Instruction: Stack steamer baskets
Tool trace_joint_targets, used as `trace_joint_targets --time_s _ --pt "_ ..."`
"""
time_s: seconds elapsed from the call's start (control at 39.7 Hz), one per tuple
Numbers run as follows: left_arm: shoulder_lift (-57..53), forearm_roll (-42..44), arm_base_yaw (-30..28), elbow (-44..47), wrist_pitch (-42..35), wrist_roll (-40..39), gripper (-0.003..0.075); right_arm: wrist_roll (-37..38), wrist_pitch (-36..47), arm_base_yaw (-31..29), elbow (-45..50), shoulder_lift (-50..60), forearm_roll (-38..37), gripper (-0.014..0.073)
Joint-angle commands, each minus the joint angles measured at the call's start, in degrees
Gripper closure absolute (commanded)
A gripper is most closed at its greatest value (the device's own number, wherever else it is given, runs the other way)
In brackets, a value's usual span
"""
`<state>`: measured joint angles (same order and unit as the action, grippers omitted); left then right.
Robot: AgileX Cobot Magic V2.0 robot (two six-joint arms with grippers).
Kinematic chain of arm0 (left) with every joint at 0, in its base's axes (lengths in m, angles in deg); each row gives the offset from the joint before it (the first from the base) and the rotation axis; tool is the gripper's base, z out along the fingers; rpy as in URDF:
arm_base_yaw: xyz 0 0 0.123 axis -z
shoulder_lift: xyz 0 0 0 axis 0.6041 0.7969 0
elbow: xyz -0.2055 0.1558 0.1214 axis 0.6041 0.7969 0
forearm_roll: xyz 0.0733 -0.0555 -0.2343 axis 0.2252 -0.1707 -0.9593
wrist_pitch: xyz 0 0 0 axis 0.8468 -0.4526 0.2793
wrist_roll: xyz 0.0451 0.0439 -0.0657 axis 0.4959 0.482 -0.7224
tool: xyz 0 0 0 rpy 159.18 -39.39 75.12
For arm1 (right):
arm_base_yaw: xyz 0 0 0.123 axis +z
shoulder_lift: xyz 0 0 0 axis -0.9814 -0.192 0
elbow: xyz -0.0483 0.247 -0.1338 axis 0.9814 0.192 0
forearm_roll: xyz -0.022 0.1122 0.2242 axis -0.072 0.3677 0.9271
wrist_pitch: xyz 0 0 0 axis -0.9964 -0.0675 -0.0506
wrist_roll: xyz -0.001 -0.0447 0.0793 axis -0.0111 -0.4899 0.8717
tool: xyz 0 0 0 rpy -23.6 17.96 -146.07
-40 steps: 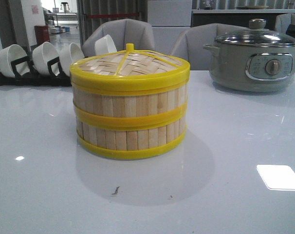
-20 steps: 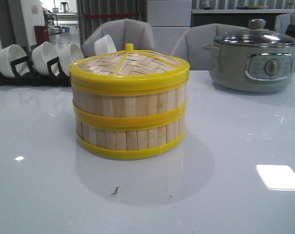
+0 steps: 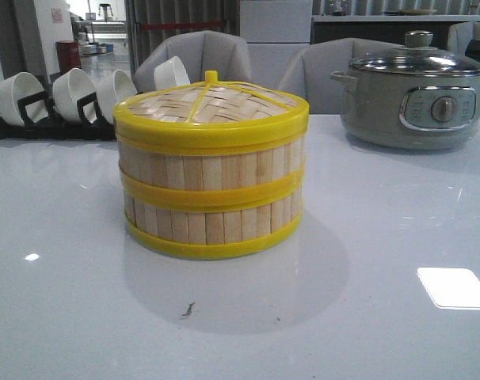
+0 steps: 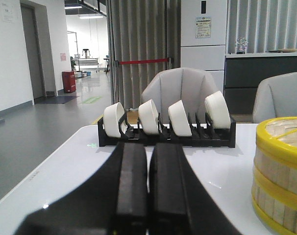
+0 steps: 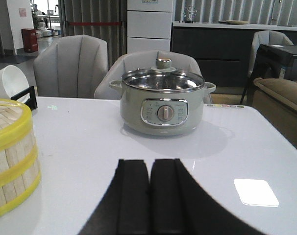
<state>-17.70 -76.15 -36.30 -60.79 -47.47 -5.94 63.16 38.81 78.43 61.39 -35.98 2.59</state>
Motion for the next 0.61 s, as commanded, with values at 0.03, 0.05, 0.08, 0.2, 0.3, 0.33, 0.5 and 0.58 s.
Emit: trace_joint_targets --time_s 0.03,0.05,0.08,0.2,0.3,0.33,0.5,0.58 --pt "-0.7 -0.2 -0.1 0.1 -4.4 0.0 0.0637 -0.3 4.6 -0.3 2.0 0.4 -0.6 0.0566" --pt "-0.7 -0.2 -0.1 0.1 -4.4 0.0 0.0637 -0.3 5.5 -0.3 2.8 0.7 -0.6 0.0566" --pt "-0.7 -0.2 -0.1 0.1 -4.4 0.0 0.0637 -0.3 6.2 -0.3 3.9 1.1 -0.6 0.0566" --pt "-0.7 -0.2 -0.1 0.1 -4.4 0.0 0.0637 -0.3 12.5 -0.3 8.9 2.0 -0.6 0.0566" --pt "-0.7 -0.2 -0.1 0.1 -4.4 0.0 0.0637 -0.3 14.3 -0.3 10.7 2.0 -0.6 0.0566" --pt "-0.7 -0.2 -0.1 0.1 -4.4 0.0 0.0637 -0.3 14.3 -0.3 10.7 2.0 -0.6 0.0566" --pt "-0.7 -0.2 -0.1 0.1 -4.4 0.0 0.0637 -0.3 11.8 -0.3 10.7 2.0 -0.6 0.0566" --pt "-0.7 -0.2 -0.1 0.1 -4.4 0.0 0.0637 -0.3 10.8 -0.3 10.7 2.0 -0.6 0.0566"
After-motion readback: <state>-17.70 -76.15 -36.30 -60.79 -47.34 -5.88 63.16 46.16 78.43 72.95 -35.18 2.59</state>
